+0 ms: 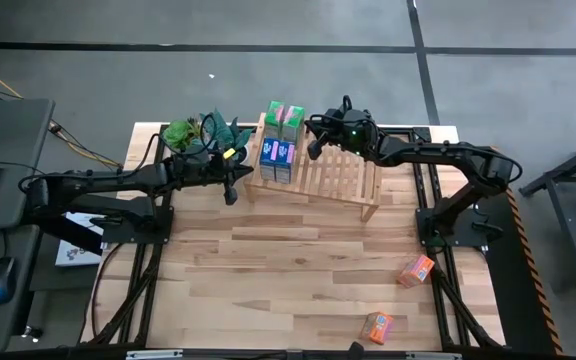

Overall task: Stack cereal on shelf
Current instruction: Adjust the cereals on the shelf, then put the top orange cereal box on the shelf

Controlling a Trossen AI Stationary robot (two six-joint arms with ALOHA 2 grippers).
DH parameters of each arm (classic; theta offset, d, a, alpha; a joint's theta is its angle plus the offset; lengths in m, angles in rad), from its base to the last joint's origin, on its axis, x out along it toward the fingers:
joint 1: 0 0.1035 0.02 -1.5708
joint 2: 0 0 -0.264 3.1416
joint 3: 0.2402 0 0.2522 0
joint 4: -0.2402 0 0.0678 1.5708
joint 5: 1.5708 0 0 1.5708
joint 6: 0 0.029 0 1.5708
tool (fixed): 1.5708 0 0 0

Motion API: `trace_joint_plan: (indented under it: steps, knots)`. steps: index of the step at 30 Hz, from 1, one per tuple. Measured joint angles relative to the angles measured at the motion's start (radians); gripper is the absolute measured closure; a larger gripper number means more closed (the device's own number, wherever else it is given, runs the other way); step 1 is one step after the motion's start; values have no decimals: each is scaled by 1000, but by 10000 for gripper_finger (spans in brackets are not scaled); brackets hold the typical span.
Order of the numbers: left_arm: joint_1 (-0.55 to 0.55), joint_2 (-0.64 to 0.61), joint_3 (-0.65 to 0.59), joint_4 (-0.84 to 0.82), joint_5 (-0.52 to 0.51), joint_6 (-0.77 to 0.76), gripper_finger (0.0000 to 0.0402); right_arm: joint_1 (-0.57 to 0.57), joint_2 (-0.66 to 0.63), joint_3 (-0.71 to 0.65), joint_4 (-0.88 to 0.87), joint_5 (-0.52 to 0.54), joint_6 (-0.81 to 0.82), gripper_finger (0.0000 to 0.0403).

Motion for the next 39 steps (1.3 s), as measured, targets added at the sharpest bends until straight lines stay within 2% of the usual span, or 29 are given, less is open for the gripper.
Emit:
trace_joint_plan:
  steps: [25,27,32,36,39]
  knots:
    - [0,0,0,0,0,-3,402,-42,-7,0,15,-73,23,403]
    - [0,0,0,-1,0,-3,402,-41,-48,0,-42,-74,15,403]
    - [0,0,0,-6,0,-2,402,13,-282,53,-448,-74,-22,403]
    - [0,0,0,0,0,14,402,121,-468,83,-760,-106,93,403]
    - [0,0,0,1,0,24,402,242,-580,77,-901,-164,194,403]
